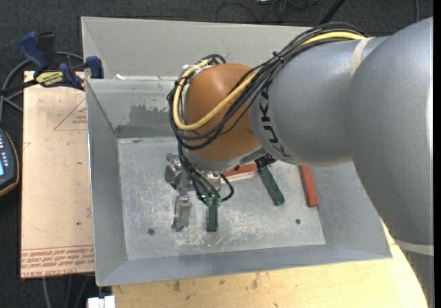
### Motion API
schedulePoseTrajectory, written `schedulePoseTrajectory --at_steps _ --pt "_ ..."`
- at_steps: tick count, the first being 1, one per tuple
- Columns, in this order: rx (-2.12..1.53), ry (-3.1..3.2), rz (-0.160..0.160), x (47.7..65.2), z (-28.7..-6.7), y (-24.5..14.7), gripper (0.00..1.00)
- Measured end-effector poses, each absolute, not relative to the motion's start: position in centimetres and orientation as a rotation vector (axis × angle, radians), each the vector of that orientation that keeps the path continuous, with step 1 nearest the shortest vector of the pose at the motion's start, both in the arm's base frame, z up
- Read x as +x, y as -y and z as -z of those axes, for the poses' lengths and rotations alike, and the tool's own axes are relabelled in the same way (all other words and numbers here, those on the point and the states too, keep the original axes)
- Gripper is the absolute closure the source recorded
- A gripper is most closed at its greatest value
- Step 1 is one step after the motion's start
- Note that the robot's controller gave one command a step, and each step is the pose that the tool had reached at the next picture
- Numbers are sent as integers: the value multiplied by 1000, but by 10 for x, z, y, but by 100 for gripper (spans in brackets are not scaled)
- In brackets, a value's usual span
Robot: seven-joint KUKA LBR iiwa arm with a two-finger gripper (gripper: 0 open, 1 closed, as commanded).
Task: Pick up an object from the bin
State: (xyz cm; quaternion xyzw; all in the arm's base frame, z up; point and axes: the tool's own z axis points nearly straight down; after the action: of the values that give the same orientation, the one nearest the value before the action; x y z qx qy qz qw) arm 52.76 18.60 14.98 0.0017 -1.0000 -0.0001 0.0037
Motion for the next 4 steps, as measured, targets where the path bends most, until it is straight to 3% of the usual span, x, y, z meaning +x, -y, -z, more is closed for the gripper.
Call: schedulePoseTrajectory --at_steps 1,2,3,4 --pt "142 3140 1 490 -70 -146 0" --pt "-2 3150 -3 533 -127 -73 0" --pt "202 3138 2 596 -76 -83 0" --pt "200 3152 5 600 -83 -83 100"
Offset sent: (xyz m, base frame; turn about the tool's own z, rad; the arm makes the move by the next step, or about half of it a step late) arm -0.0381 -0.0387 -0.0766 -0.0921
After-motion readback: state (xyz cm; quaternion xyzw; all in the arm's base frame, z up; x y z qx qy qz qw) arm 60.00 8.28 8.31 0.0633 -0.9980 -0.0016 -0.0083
